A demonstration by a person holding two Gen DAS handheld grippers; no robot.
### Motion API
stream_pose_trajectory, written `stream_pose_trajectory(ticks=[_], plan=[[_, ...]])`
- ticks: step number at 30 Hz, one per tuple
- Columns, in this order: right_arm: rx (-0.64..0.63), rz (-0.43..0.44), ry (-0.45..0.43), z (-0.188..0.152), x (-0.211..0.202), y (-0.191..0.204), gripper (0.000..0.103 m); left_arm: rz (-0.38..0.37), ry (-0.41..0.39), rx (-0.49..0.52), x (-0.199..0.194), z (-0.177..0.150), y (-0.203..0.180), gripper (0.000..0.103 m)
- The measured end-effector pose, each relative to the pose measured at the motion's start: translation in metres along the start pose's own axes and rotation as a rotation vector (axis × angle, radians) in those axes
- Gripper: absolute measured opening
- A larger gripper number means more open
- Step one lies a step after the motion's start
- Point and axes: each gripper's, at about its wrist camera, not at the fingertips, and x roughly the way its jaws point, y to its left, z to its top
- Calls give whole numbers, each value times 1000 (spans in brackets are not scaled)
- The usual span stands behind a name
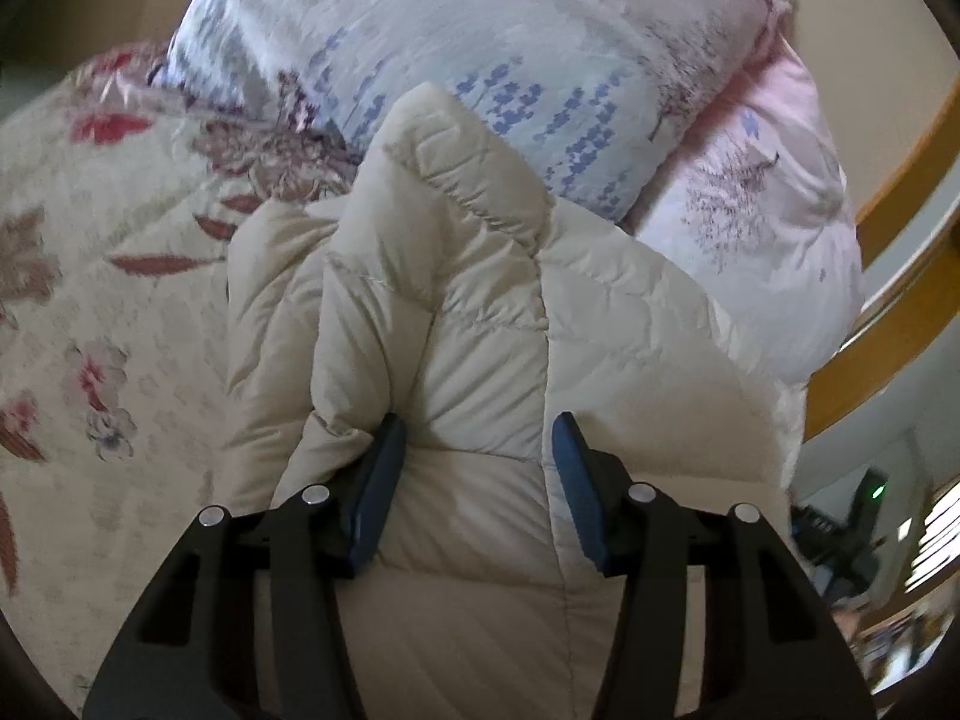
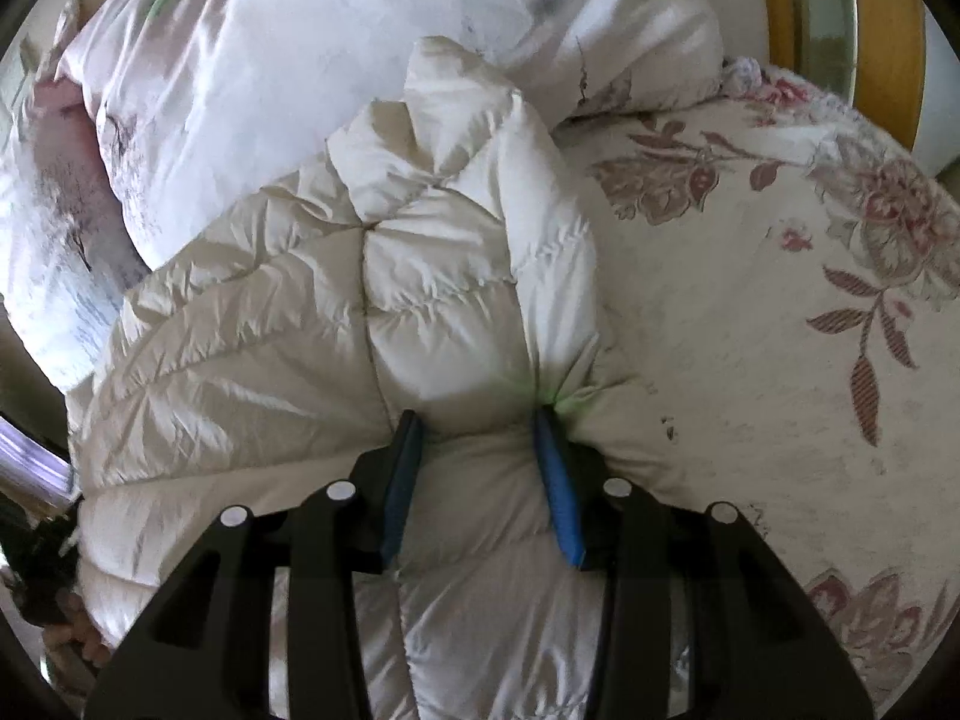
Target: Fold large clothes
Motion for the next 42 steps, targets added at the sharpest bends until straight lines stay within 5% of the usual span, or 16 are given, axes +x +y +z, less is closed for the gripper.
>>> stream_pose_trajectory(ticks=[5,10,12,18,28,42], plan=[[176,143,23,1,-15,-32,43,-113,-2,-109,-25,1,14,54],[249,125,-86,-22,-68,-54,77,-133,-49,-73,-77,-15,19,58],[288,119,-101,-31,-82,-65,80,-123,-51,-78,-96,-24,24,60],[436,171,-33,-65,-90,-93,80,-100,-28,-97,-128,-59,38,64],[483,253,82,-90,-56,-77,80,-129,14,-188,-105,-96,18,64],[510,292,-32,-85,-44,-75,75,-120,-34,-438,-74,-103,23,63]])
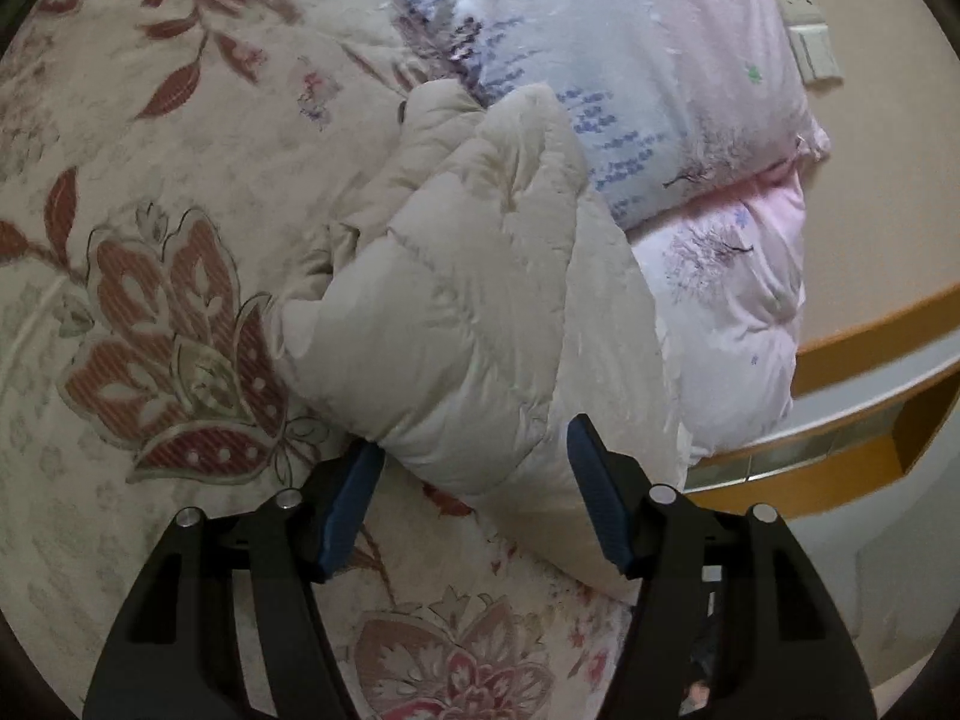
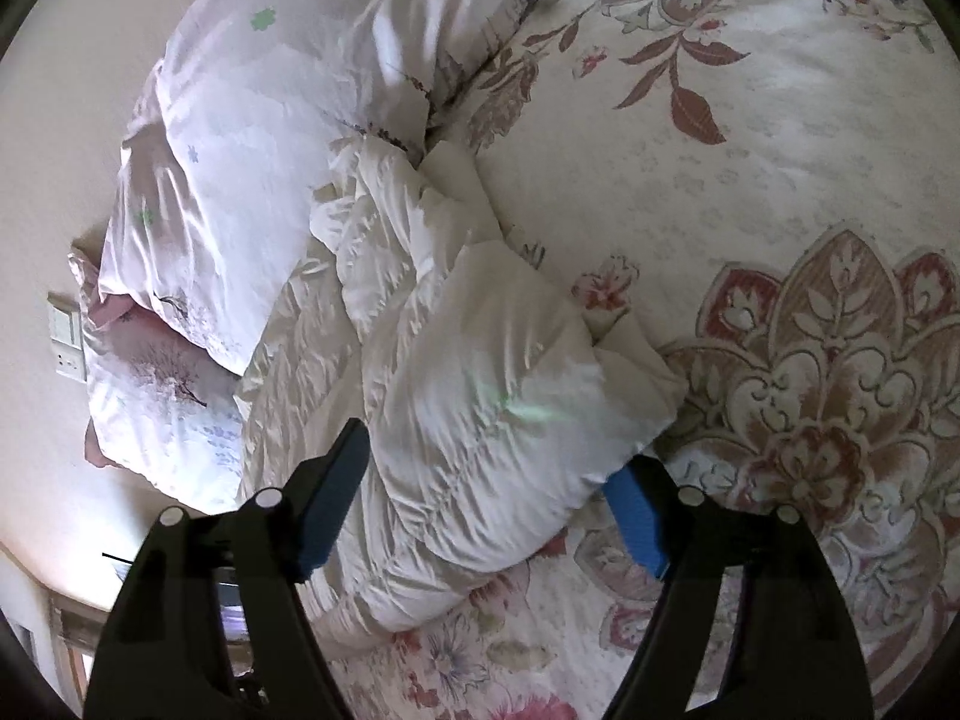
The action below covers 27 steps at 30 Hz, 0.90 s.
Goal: Fold large clothes
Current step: 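Grasp the folded jacket bundle with both grippers and lift it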
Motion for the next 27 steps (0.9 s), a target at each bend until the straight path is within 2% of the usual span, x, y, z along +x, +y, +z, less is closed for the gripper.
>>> stream_pose_trajectory(ticks=[7,14,15,18,19,20,23,27], plan=[[5,31,2,0,2,-2,67,2,-30,-62,3,-2,-2,63],[14,35,-13,1,2,-6,59,16,-135,-125,7,16,4,62],[12,33,-15,1,3,-6,54,9,-141,-131,8,17,5,62],[9,47,-6,0,6,-6,33,-3,-160,-163,11,21,12,46],[2,52,-4,-1,6,-4,28,-14,-158,-174,12,23,16,37],[-6,53,-6,-2,6,-2,26,-20,-156,-183,14,24,18,29],[-46,64,-8,-5,1,8,20,-32,-164,-167,13,26,18,19],[-78,97,6,-10,-9,19,18,-49,-179,-139,-2,30,13,16]])
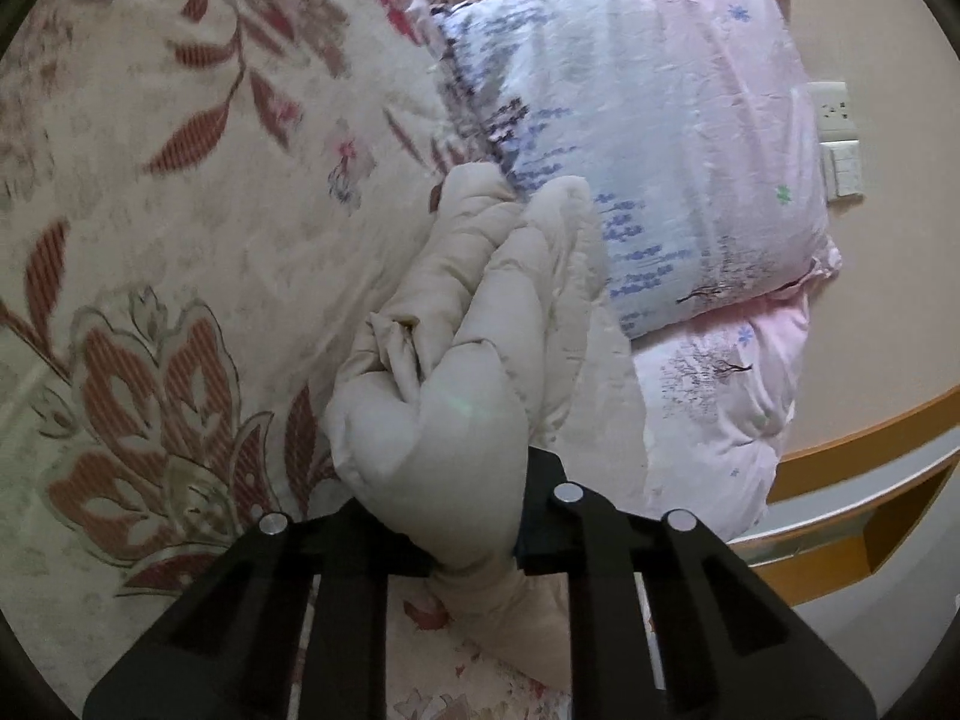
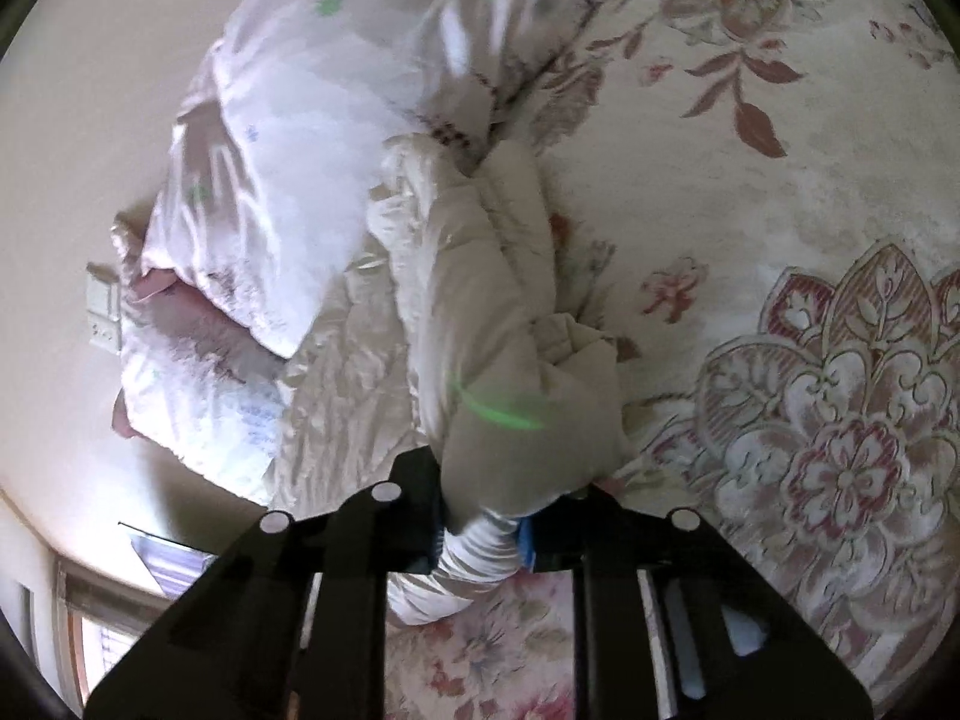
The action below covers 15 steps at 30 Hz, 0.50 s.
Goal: Fold large clothes
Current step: 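Grasp the folded jacket bundle with both grippers and lift it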
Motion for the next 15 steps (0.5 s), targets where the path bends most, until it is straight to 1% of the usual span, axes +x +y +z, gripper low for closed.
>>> stream_pose_trajectory(ticks=[5,12,15], plan=[[-46,35,41,-14,-9,13,18,0,-11,17,-26,9,3,15],[-100,43,114,-41,-17,16,18,13,-24,30,-69,6,22,15],[-130,39,138,-56,-26,17,18,16,-26,44,-86,4,27,15]])
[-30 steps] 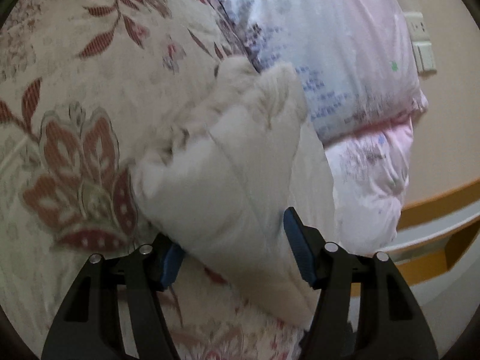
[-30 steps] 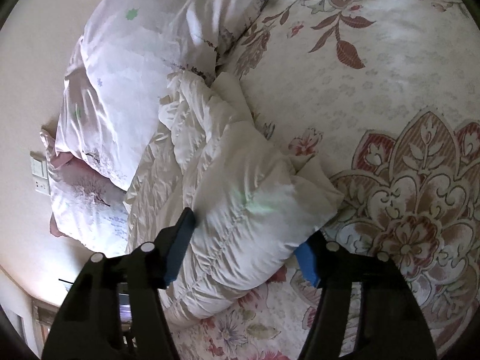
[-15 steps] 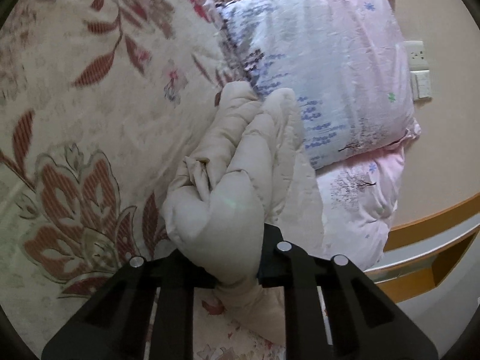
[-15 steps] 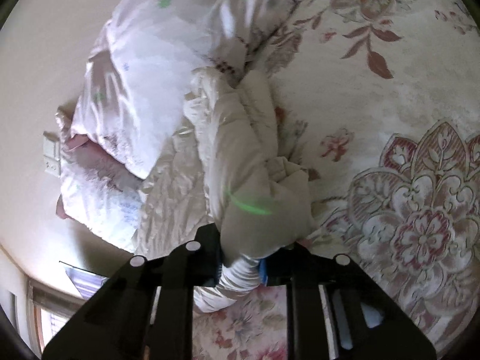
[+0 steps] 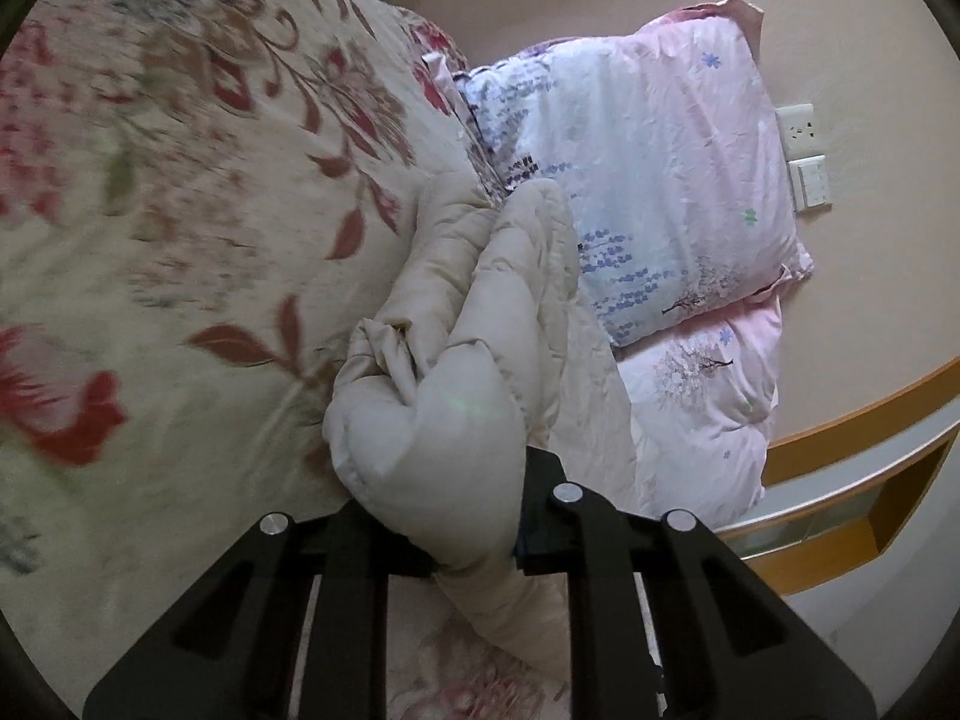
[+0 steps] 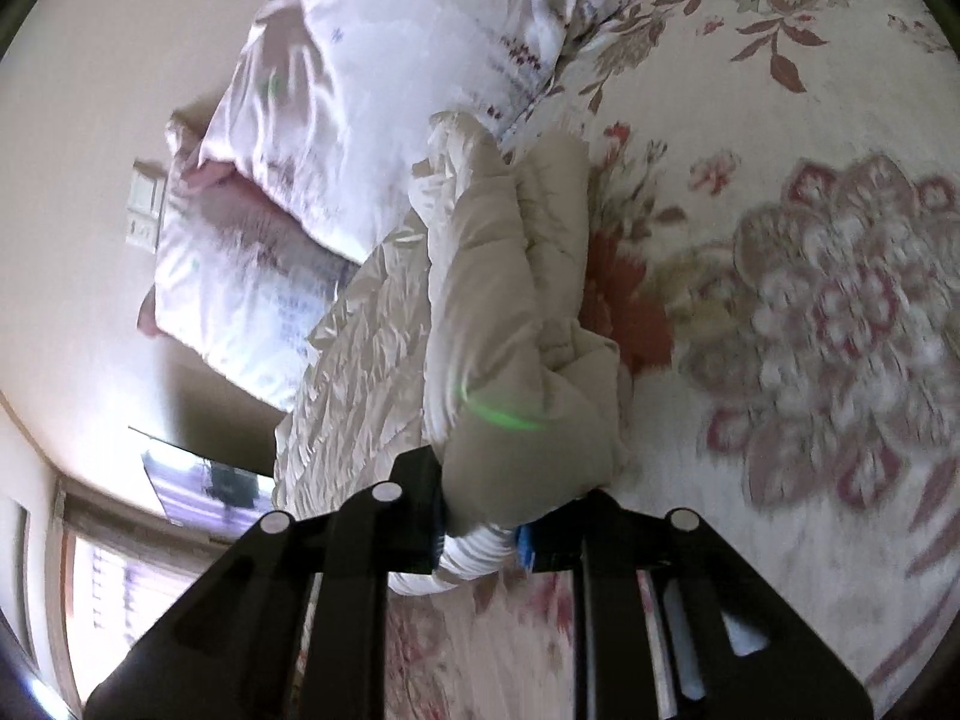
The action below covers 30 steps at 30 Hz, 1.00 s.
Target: Fold large clothes
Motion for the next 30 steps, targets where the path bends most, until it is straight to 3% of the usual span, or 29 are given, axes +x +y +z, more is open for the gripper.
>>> stream_pose_trajectory(ticks=[5,8,10,13,16,19,22,26,30], plan=[[-102,-74,41,-31,-14,6,23,1,7,-4,-18,-2,11,16],[-184,-200,27,-37,-21,13,49,9,16,3,-17,-3,17,21],[-211,-292,-51,-33,-34,16,69,13,14,-4,-16,-4,20,25],[-260,-399,-210,-26,-53,32,71,9,-1,-2,-16,-6,21,34],[-408,-410,-270,-30,-47,71,65,5,-21,0,-17,-9,22,43],[-588,-386,-233,-46,-15,116,56,0,-47,3,-18,-12,20,47],[-729,-366,-179,-66,25,150,56,-1,-70,0,-18,-15,21,50],[-805,-357,-99,-81,74,173,56,4,-81,-1,-16,-17,21,50],[-830,-377,-68,-88,98,178,55,16,-88,15,-16,-18,19,50]])
